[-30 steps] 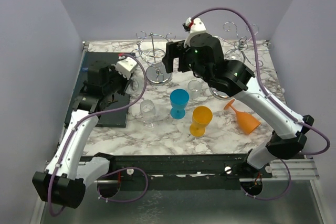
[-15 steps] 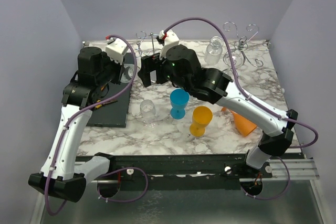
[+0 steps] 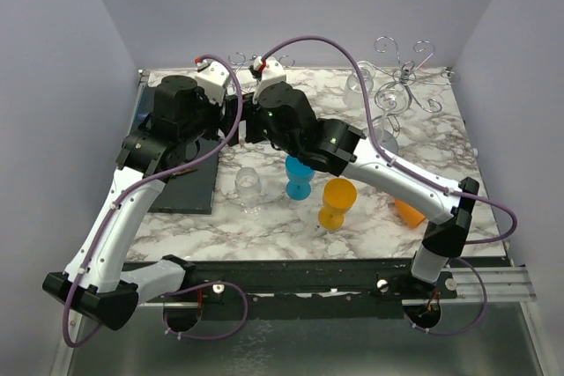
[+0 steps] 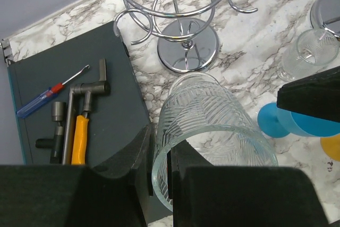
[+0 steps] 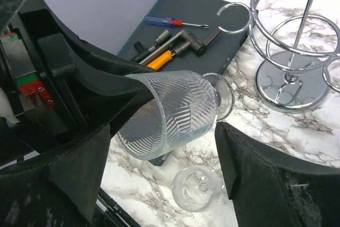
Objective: Place the wine glass upside down on the wine glass rack
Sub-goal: Turn the wine glass upside down at the wine rack.
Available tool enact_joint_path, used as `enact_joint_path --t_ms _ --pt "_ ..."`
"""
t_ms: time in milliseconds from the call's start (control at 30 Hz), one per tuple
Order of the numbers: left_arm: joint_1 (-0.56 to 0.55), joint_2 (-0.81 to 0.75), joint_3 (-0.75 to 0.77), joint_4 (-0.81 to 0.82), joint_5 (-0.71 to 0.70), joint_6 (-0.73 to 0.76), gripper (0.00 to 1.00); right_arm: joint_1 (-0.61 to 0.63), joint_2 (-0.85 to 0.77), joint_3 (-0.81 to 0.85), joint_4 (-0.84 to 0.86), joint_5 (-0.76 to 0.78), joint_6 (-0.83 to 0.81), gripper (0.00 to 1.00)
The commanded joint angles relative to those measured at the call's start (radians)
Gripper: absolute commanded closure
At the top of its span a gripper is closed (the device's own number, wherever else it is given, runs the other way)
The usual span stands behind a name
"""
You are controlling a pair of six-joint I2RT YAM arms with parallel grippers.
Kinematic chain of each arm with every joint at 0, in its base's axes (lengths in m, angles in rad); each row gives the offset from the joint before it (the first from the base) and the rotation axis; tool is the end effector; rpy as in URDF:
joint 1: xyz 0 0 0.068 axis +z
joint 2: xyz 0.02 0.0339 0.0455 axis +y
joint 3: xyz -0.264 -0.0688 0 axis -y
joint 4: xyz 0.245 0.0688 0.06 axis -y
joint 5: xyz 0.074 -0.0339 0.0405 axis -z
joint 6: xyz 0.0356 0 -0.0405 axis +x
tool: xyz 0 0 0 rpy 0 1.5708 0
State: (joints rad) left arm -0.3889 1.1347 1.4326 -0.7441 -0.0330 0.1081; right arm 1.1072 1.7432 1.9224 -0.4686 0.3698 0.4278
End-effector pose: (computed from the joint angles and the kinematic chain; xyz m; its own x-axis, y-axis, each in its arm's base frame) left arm 0.2077 -0.0838 0.4348 -0.3591 0.2637 -0.8953 0.3925 0.9130 0.1115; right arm 0.1897 0.3506 0.4457 -0.3978 0.0693 -0.9148 -0.5649 0.7672 0.3038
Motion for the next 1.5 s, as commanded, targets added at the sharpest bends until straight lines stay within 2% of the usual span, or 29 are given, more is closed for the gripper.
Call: enact_joint_path --t_ms 0,100,200,433,600,800,1033,1133,1233,1300,1400,1467 --pt "-0.025 0.001 0.044 0.044 -0.088 -0.036 1.0 0.013 0.02 0.013 0.012 0.066 0.026 0.19" --pt "-0.027 -0.005 0.044 0.051 -0.097 -0.028 1.0 0.014 0.011 -0.006 0.002 0.112 0.025 0.3" --pt "-0.028 -0.014 0.035 0.064 -0.102 -0.024 1.0 0.013 0.01 -0.016 -0.022 0.155 0.03 0.35" --pt "-0.061 0.009 0.074 0.083 -0.106 -0.051 1.0 0.013 0.09 0.049 -0.066 0.186 0.038 0.37" --pt "-0.105 0.024 0.105 0.083 -0.112 -0.071 1.0 0.013 0.105 0.054 -0.035 0.23 0.022 0.4" --pt "-0.129 0.029 0.115 0.089 -0.109 -0.061 1.0 0.013 0.105 0.041 -0.027 0.284 0.004 0.6" --pt "-0.161 0.044 0.154 0.103 -0.041 -0.061 1.0 0.013 0.107 0.035 -0.032 0.304 0.004 1.0" --pt "-0.165 0.045 0.184 0.105 0.023 -0.071 0.99 0.013 0.084 0.001 -0.01 0.312 0.008 1.0" --pt "-0.165 0.032 0.204 0.1 0.072 -0.095 0.81 0.014 0.027 -0.085 0.063 0.308 -0.001 1.0" --pt "-0.165 0.017 0.203 0.097 0.098 -0.103 0.64 0.013 -0.019 -0.147 0.113 0.302 -0.011 1.0" --pt "-0.165 0.001 0.205 0.083 0.131 -0.129 0.49 0.013 -0.103 -0.262 0.234 0.244 -0.043 1.0" --pt "-0.165 -0.008 0.219 0.067 0.149 -0.144 0.29 0.013 -0.167 -0.326 0.289 0.218 -0.062 1.0"
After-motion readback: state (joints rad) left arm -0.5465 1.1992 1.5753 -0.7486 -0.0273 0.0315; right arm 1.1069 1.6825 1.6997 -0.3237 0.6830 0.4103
